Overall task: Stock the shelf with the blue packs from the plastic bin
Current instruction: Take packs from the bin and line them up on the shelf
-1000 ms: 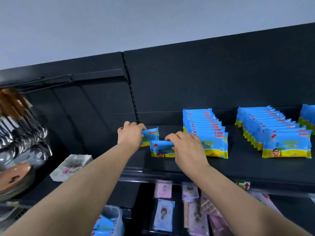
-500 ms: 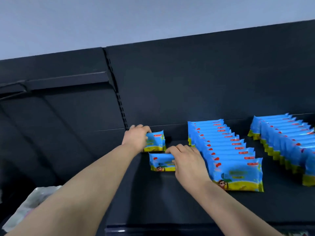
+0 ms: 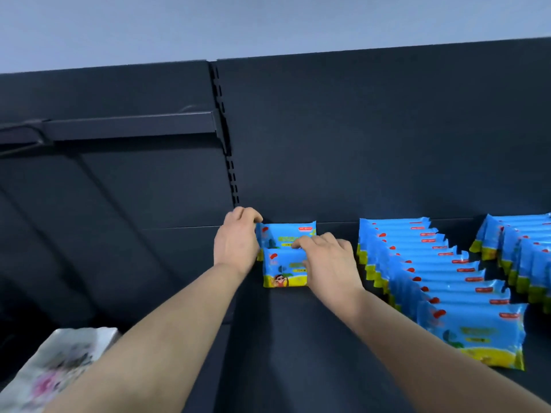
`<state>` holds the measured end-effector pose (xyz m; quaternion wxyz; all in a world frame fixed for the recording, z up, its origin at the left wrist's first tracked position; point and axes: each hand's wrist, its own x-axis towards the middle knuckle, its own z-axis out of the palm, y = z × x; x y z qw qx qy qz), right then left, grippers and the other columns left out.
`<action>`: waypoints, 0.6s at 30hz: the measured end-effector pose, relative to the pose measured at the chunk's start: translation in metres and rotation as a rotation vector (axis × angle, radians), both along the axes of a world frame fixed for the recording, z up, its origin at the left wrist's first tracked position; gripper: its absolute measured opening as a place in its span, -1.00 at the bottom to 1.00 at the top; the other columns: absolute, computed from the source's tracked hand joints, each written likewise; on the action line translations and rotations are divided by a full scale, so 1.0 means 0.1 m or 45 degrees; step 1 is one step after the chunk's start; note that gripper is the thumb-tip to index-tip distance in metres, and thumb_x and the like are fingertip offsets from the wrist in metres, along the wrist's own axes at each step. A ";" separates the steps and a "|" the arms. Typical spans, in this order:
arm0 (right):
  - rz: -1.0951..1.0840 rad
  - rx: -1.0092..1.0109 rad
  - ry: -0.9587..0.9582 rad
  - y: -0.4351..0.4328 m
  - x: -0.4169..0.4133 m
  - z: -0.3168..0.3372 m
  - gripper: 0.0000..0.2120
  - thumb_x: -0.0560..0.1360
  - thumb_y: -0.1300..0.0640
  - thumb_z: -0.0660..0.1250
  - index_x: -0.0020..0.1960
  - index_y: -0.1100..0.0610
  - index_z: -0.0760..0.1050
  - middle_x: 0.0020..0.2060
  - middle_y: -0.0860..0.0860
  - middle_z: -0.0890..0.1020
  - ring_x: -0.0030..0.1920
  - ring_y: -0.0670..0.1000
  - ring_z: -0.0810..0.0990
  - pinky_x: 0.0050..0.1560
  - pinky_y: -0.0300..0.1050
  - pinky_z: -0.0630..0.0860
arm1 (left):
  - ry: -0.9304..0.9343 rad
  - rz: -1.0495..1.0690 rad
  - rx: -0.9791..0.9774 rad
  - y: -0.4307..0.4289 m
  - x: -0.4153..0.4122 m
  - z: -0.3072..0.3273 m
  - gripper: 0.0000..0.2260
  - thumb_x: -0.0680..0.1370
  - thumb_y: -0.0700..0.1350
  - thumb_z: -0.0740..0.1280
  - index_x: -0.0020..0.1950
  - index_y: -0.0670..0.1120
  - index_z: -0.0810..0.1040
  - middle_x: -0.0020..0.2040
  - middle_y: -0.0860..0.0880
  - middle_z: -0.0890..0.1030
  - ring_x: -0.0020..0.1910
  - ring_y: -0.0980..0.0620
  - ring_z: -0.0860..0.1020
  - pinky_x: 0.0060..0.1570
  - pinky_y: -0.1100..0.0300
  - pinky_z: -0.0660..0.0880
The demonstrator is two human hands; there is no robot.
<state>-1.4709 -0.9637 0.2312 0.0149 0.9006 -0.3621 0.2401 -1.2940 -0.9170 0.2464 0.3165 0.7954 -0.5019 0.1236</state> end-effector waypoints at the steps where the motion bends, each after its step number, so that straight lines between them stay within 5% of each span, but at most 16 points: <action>1: -0.037 -0.015 0.022 -0.03 0.05 0.00 -0.54 0.46 0.24 0.29 0.29 -0.09 0.36 0.10 -0.10 0.53 0.17 0.01 0.39 0.15 -0.06 0.25 | 0.045 0.024 0.038 0.04 0.01 -0.02 -0.73 0.51 -0.31 0.20 0.12 -0.03 0.48 0.11 0.03 0.46 0.10 0.02 0.44 -0.12 0.13 0.41; 6: -0.106 0.011 0.055 -0.14 0.24 -0.02 -0.52 0.46 0.26 0.29 0.31 -0.09 0.36 0.16 -0.07 0.43 0.19 0.03 0.35 0.17 -0.01 0.24 | 0.189 0.030 0.166 0.22 -0.04 -0.14 -0.71 0.47 -0.33 0.18 0.07 -0.02 0.51 0.05 0.05 0.44 -0.02 0.03 0.48 -0.23 0.17 0.36; 11: -0.111 -0.135 -0.012 -0.21 0.47 0.04 -0.61 0.39 0.25 0.38 0.16 -0.04 0.46 0.04 -0.01 0.47 0.07 0.08 0.41 0.04 0.04 0.30 | 0.210 0.060 0.147 0.31 0.07 -0.24 -0.68 0.49 -0.31 0.19 0.16 -0.02 0.50 0.13 0.04 0.44 0.05 0.03 0.49 -0.20 0.19 0.36; 18: -0.157 -0.158 -0.010 -0.24 0.56 0.00 -0.57 0.41 0.25 0.35 0.21 -0.06 0.41 0.07 -0.03 0.45 0.10 0.06 0.38 0.07 0.01 0.27 | 0.193 0.069 0.125 0.40 0.19 -0.32 -0.69 0.53 -0.31 0.15 0.16 -0.03 0.52 0.14 0.06 0.45 0.05 0.03 0.50 -0.19 0.20 0.38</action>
